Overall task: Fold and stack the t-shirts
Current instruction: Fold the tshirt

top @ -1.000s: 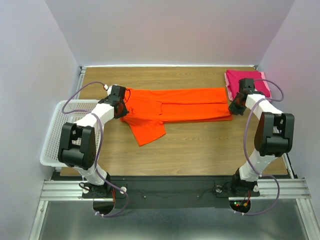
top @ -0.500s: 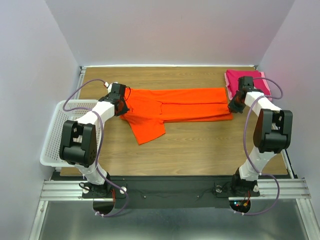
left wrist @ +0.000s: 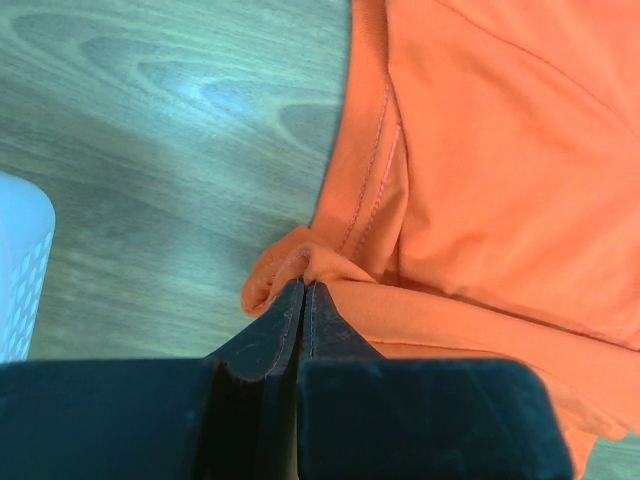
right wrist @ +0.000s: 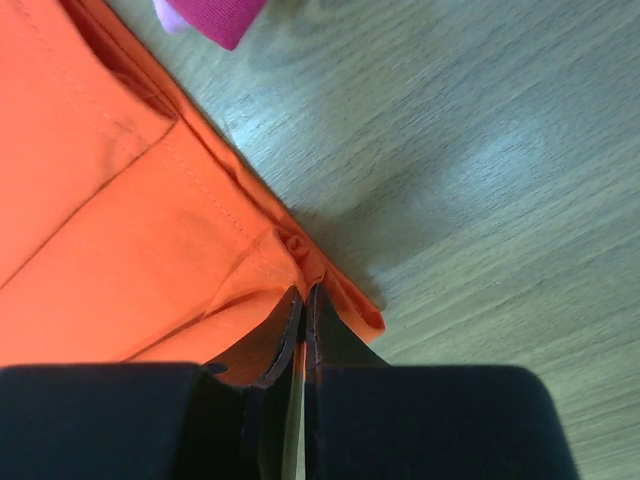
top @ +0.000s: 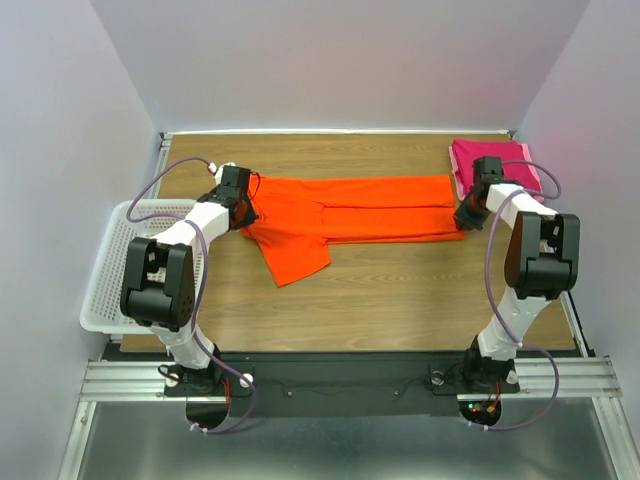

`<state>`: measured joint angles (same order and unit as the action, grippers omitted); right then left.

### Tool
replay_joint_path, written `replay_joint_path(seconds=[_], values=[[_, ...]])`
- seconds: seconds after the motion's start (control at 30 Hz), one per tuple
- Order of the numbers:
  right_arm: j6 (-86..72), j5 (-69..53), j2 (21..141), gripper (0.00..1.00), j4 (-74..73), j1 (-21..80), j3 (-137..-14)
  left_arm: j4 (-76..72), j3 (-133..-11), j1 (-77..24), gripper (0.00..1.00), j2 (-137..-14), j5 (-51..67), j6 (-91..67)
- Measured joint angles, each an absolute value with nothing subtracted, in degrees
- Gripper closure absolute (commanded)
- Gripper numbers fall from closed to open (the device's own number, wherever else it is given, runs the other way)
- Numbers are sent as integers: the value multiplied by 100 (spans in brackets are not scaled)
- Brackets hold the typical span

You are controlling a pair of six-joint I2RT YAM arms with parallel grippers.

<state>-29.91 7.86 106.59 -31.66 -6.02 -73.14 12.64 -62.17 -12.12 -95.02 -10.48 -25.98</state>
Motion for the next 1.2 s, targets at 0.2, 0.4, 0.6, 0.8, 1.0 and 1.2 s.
replay_joint_path(seconds=[0.2,0.4,0.6,0.8,1.0,1.2], values=[[-2989,701,10678,51,-3146,-604,-7334,1144,-6217,-1208,43,-9504,-1004,-2615],[-2899,281,9966,36,-3140,-521,-7288,1083,-5996,-1194,28,-8801,-836,-2687],[-2943,-213,8648,40,-2869,237,-6912,1002,-5212,-1400,28,-7102,-733,-2860],[-3288,-832,8707,50,-2263,1787,-6396,1173,-4141,-2351,31,-6862,-530,-3229],[-3632,-1236,9533,63,-1806,2744,-6355,1435,-3677,-2659,34,-7074,-449,-3592],[-3802,-1350,10263,64,-1520,3277,-6582,1179,-3564,-2744,36,-7363,-384,-3758]])
